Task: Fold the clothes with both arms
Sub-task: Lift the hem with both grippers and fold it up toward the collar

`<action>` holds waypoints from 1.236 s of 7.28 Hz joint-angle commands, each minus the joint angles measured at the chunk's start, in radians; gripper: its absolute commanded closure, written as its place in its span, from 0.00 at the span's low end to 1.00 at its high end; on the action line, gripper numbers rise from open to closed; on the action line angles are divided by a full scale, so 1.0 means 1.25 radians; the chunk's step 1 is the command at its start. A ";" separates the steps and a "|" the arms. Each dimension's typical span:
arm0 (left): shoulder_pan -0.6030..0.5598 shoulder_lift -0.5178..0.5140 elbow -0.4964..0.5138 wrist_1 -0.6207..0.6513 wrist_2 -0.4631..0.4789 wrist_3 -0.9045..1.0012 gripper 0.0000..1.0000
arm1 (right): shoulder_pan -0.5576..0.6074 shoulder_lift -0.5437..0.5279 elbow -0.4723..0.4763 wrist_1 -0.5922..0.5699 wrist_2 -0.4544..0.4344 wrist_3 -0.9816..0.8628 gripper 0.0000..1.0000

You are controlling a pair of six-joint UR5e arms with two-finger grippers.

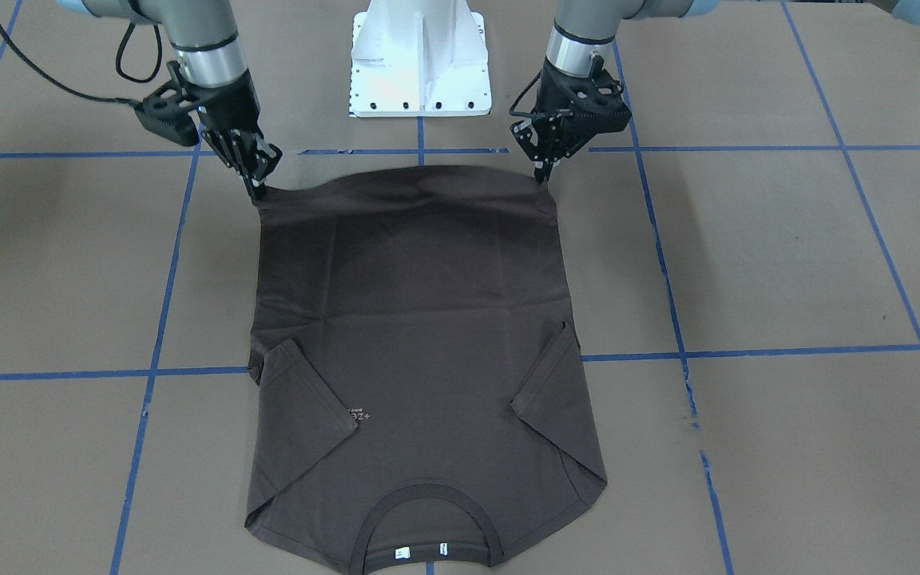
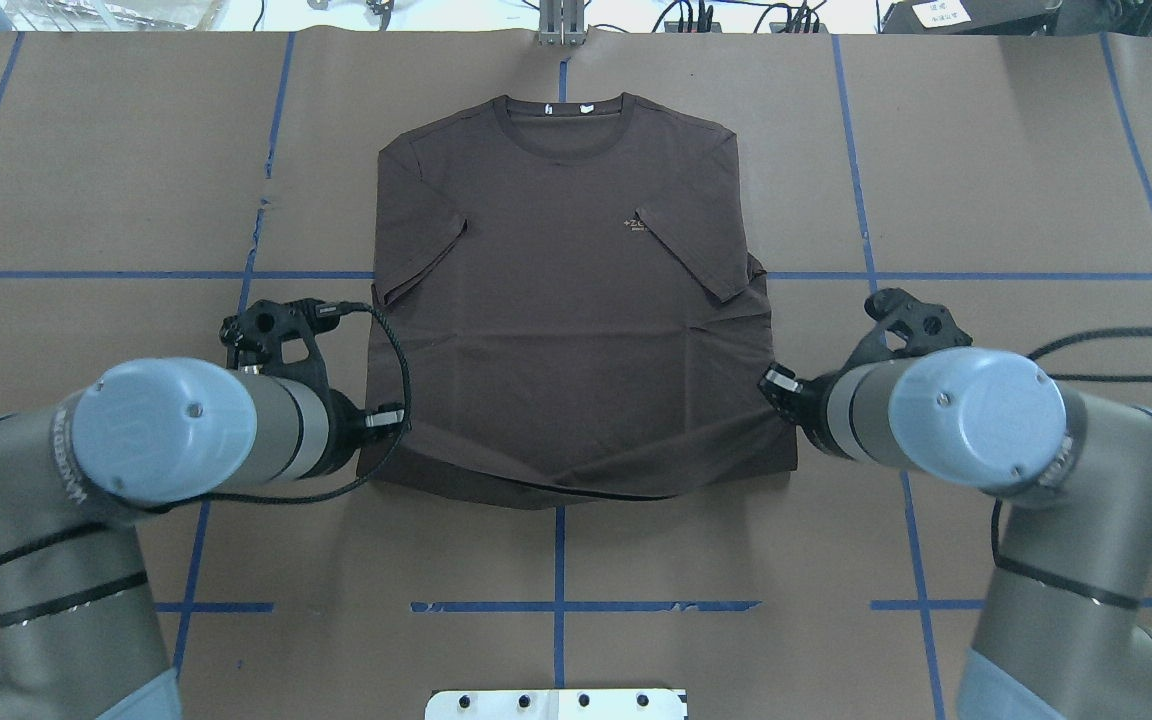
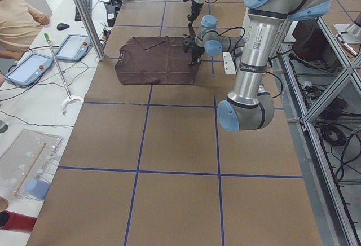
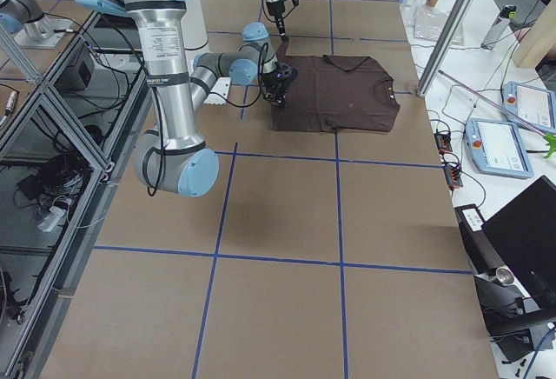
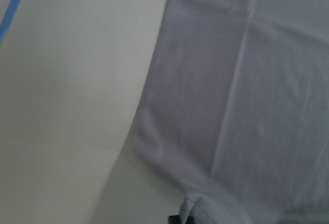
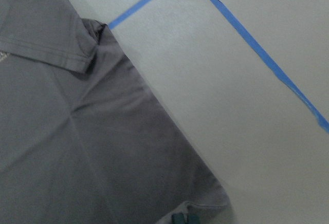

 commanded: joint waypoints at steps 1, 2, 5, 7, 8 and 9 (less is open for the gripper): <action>-0.110 -0.095 0.160 -0.052 -0.001 0.066 1.00 | 0.144 0.110 -0.150 0.003 0.080 -0.138 1.00; -0.149 -0.108 0.247 -0.135 0.000 0.074 1.00 | 0.186 0.159 -0.245 0.012 0.102 -0.196 1.00; -0.230 -0.206 0.465 -0.278 0.004 0.109 1.00 | 0.284 0.343 -0.612 0.172 0.166 -0.215 1.00; -0.234 -0.245 0.569 -0.354 0.029 0.108 1.00 | 0.291 0.386 -0.684 0.190 0.170 -0.220 1.00; -0.237 -0.253 0.623 -0.404 0.059 0.116 1.00 | 0.291 0.407 -0.717 0.193 0.170 -0.221 1.00; -0.238 -0.254 0.647 -0.426 0.066 0.131 1.00 | 0.292 0.423 -0.757 0.231 0.169 -0.220 1.00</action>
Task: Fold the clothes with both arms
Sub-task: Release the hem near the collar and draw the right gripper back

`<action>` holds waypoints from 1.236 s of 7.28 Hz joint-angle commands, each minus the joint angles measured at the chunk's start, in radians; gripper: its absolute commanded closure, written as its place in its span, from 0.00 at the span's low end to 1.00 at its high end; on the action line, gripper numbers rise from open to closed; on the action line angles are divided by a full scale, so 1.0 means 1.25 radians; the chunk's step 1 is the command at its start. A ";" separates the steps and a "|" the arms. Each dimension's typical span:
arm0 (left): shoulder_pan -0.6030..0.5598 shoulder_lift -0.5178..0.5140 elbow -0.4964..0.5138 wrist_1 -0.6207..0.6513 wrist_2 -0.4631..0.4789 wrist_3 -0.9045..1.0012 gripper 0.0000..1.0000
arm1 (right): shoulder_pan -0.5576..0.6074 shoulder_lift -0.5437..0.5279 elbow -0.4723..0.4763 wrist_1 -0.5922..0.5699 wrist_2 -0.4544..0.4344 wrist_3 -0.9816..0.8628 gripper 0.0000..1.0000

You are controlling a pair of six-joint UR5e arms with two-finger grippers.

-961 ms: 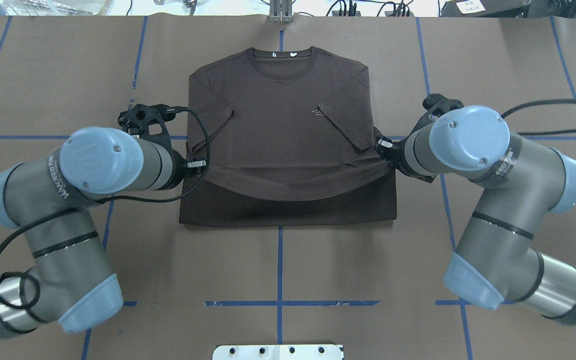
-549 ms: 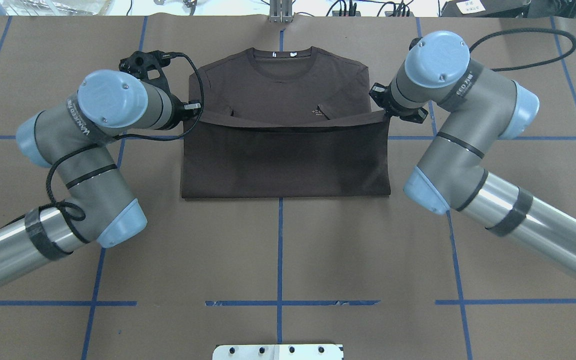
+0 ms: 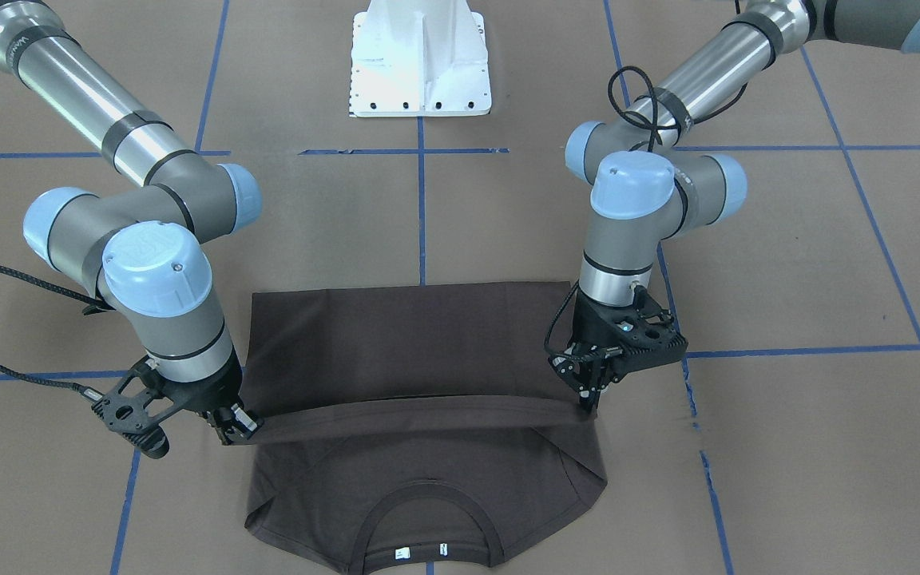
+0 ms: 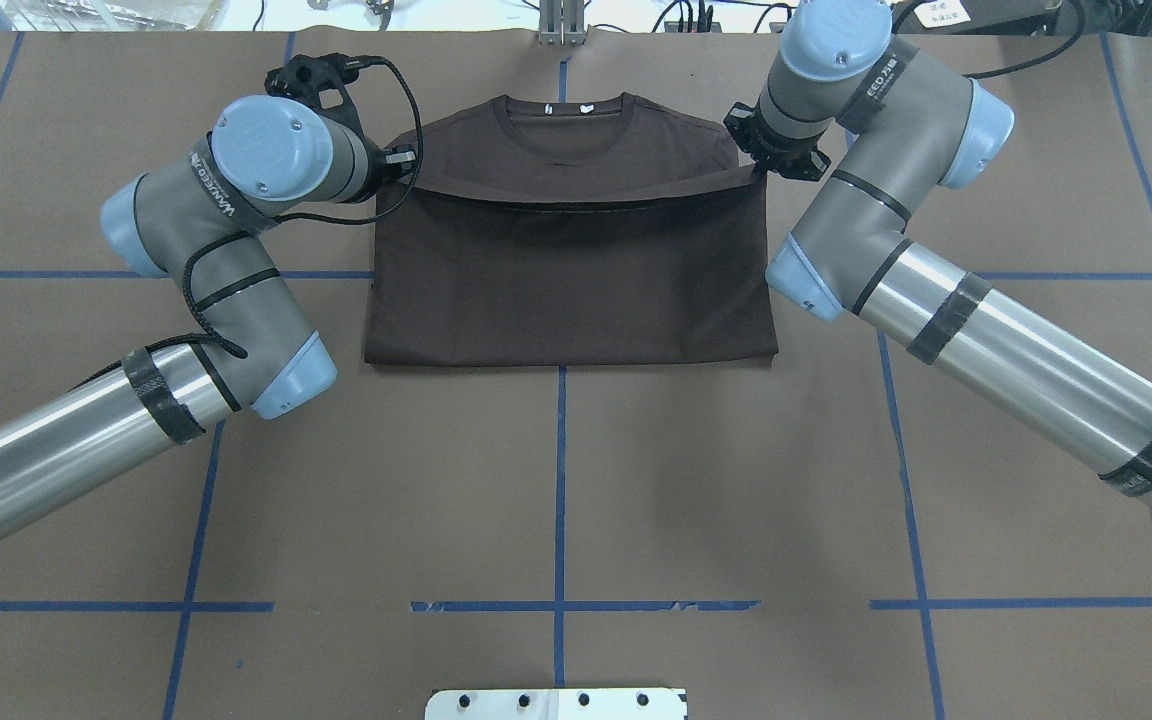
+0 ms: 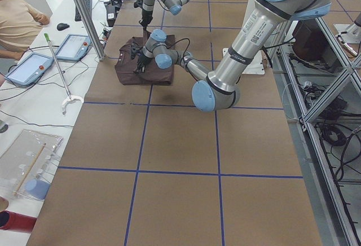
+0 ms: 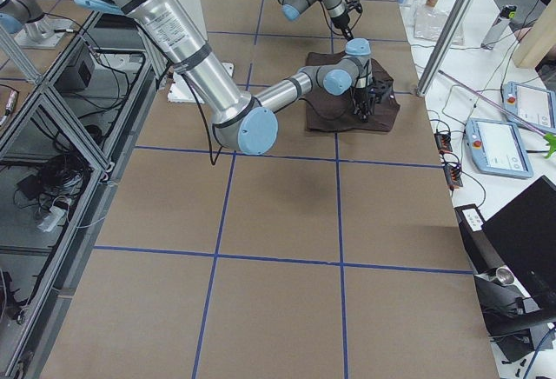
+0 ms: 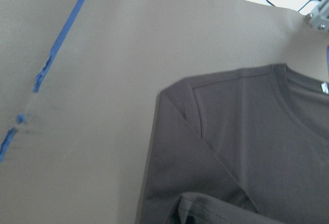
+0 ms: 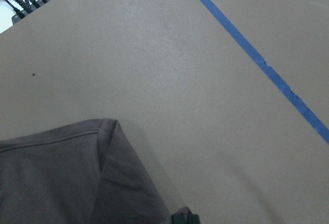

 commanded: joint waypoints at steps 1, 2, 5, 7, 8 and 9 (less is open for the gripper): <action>-0.007 -0.011 0.092 -0.086 0.020 0.017 1.00 | 0.003 0.028 -0.070 0.049 0.000 0.000 1.00; -0.014 -0.012 0.126 -0.124 0.020 0.018 1.00 | 0.004 0.031 -0.076 0.049 -0.001 0.000 1.00; -0.019 -0.021 0.128 -0.126 0.019 0.016 1.00 | 0.006 0.063 -0.125 0.050 -0.001 0.000 1.00; -0.019 -0.021 0.129 -0.130 0.017 0.013 0.94 | 0.006 0.064 -0.138 0.089 -0.004 0.000 1.00; -0.019 -0.016 0.129 -0.131 0.017 0.012 0.90 | 0.007 0.074 -0.168 0.115 -0.005 0.001 1.00; -0.020 -0.014 0.126 -0.133 0.017 0.010 0.90 | 0.009 0.080 -0.170 0.115 -0.006 0.001 1.00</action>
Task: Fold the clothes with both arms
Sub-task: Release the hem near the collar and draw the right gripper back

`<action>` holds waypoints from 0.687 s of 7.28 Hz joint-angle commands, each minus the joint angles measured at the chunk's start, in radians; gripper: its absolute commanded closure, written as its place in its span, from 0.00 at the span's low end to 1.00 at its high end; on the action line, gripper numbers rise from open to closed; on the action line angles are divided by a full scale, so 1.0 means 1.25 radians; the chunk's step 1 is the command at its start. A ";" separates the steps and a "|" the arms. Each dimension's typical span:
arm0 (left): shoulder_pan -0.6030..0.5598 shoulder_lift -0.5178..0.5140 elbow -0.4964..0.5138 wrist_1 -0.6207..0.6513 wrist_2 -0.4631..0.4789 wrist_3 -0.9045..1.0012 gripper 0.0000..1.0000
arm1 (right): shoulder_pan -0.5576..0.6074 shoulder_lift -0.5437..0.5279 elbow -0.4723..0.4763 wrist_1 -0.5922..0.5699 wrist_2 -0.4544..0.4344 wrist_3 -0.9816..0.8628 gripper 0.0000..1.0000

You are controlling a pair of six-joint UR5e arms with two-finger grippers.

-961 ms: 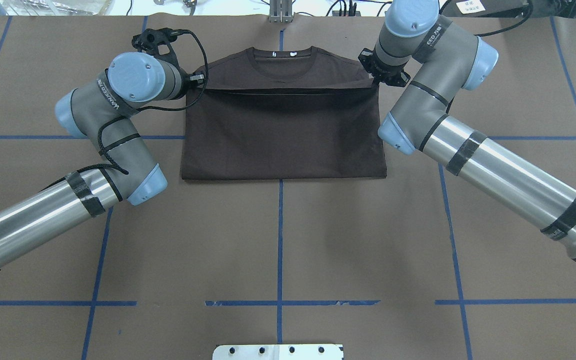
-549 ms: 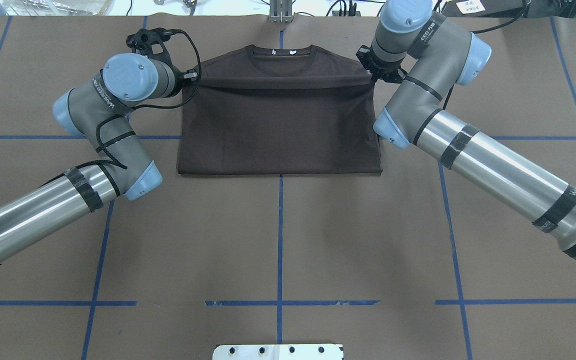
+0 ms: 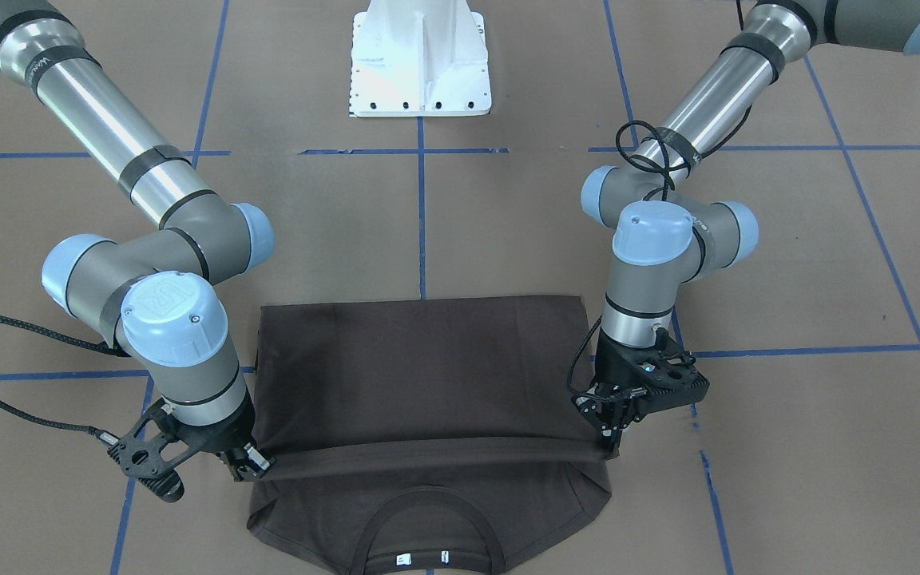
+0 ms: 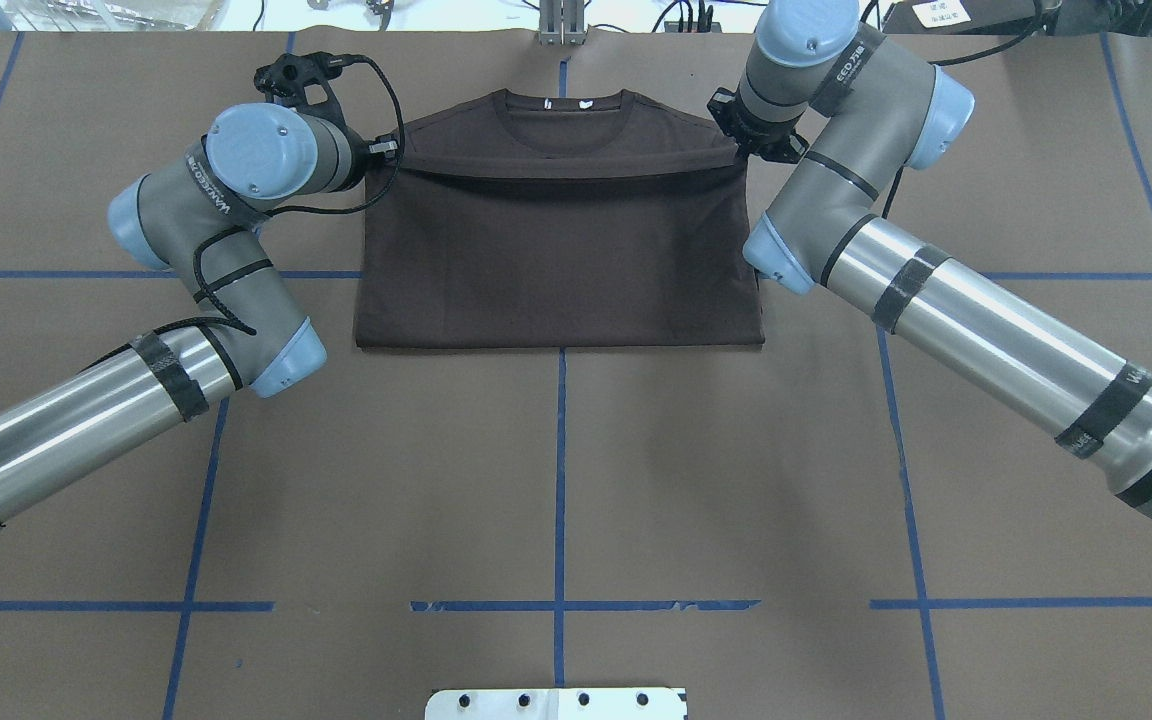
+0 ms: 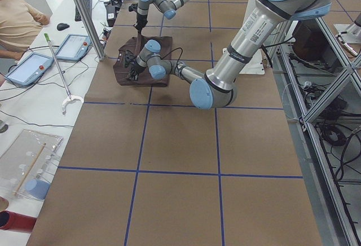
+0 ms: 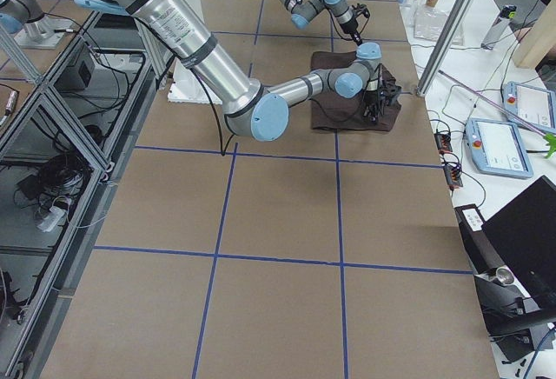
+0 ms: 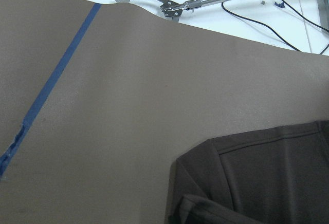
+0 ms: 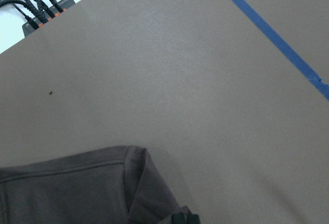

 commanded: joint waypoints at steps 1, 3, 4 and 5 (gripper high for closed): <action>-0.001 0.005 -0.005 -0.003 0.000 -0.001 0.88 | 0.002 0.012 -0.018 0.014 -0.002 0.000 0.91; -0.001 0.018 -0.009 -0.003 -0.003 -0.001 0.56 | -0.001 0.013 -0.028 0.015 -0.011 0.002 0.43; -0.001 0.024 -0.014 -0.004 -0.006 0.002 0.50 | -0.009 0.013 -0.020 0.012 -0.014 0.009 0.39; -0.001 0.033 -0.022 -0.027 -0.009 -0.001 0.49 | -0.011 0.002 0.030 -0.005 -0.012 0.016 0.33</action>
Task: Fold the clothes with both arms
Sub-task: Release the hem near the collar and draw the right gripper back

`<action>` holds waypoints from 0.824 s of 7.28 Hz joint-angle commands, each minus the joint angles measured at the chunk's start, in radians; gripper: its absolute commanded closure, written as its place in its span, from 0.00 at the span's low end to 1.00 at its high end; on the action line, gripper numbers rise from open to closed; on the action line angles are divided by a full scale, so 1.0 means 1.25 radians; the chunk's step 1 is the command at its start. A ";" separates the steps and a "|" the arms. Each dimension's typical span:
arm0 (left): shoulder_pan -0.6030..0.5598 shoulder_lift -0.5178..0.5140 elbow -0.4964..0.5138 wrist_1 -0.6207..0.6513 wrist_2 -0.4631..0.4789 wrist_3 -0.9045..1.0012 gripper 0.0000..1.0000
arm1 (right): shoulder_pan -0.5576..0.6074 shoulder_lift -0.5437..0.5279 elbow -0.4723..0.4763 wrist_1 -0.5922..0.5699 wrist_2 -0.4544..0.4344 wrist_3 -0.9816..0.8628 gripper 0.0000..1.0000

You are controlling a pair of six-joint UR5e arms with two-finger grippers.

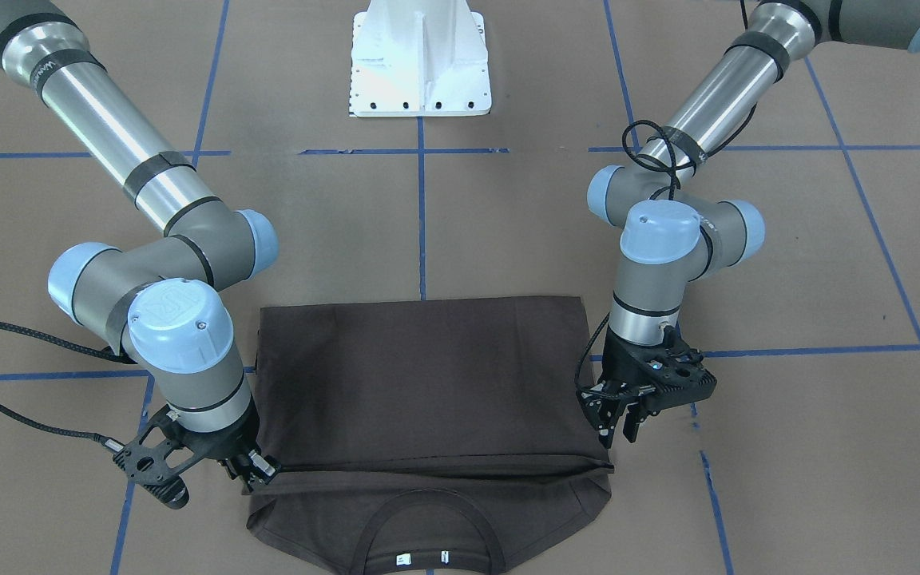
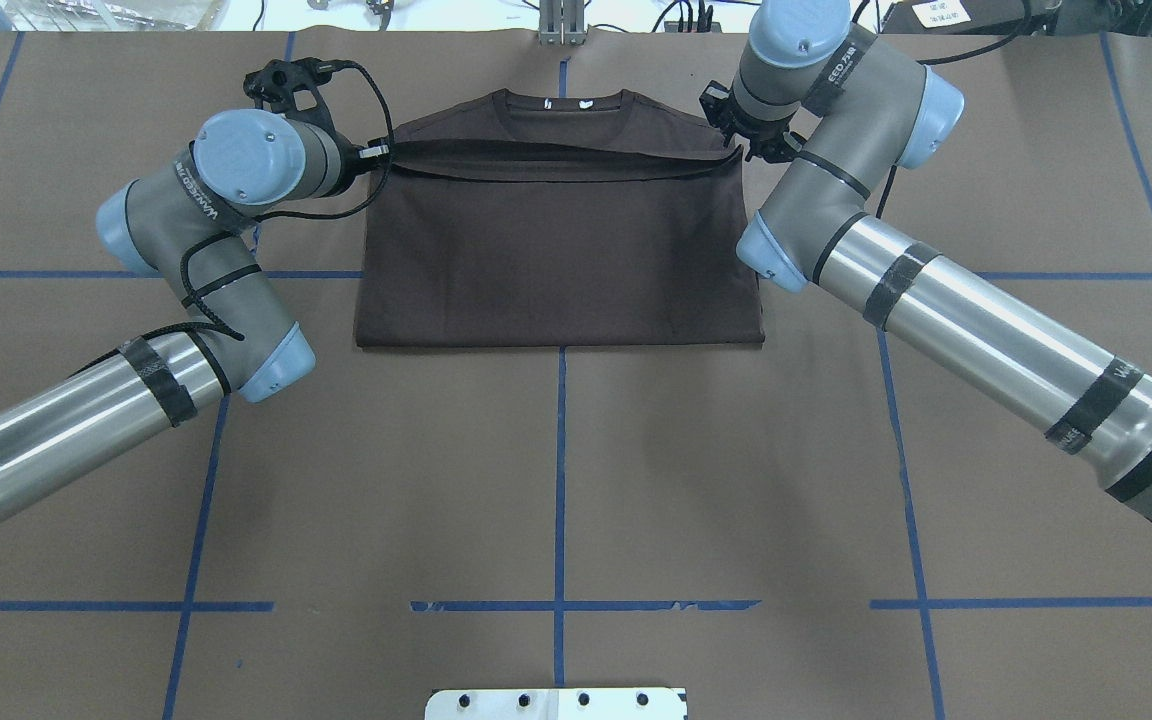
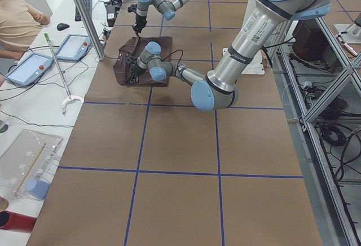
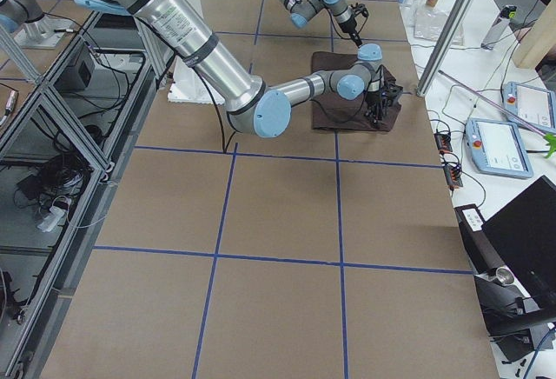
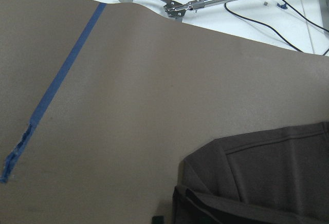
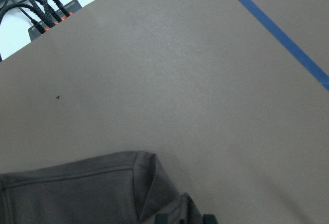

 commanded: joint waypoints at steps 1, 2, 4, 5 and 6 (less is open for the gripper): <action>0.000 0.018 -0.015 -0.034 -0.041 -0.004 0.49 | -0.017 -0.083 0.155 -0.056 0.007 0.020 0.33; 0.000 0.023 -0.027 -0.037 -0.060 -0.006 0.50 | -0.059 -0.188 0.308 -0.080 0.011 0.042 0.31; 0.000 0.025 -0.030 -0.067 -0.062 -0.004 0.50 | -0.114 -0.266 0.529 -0.276 0.011 0.096 0.30; 0.000 0.026 -0.033 -0.069 -0.062 -0.004 0.51 | -0.151 -0.327 0.596 -0.276 0.006 0.137 0.29; 0.001 0.028 -0.041 -0.067 -0.062 -0.003 0.51 | -0.178 -0.347 0.604 -0.260 0.002 0.175 0.29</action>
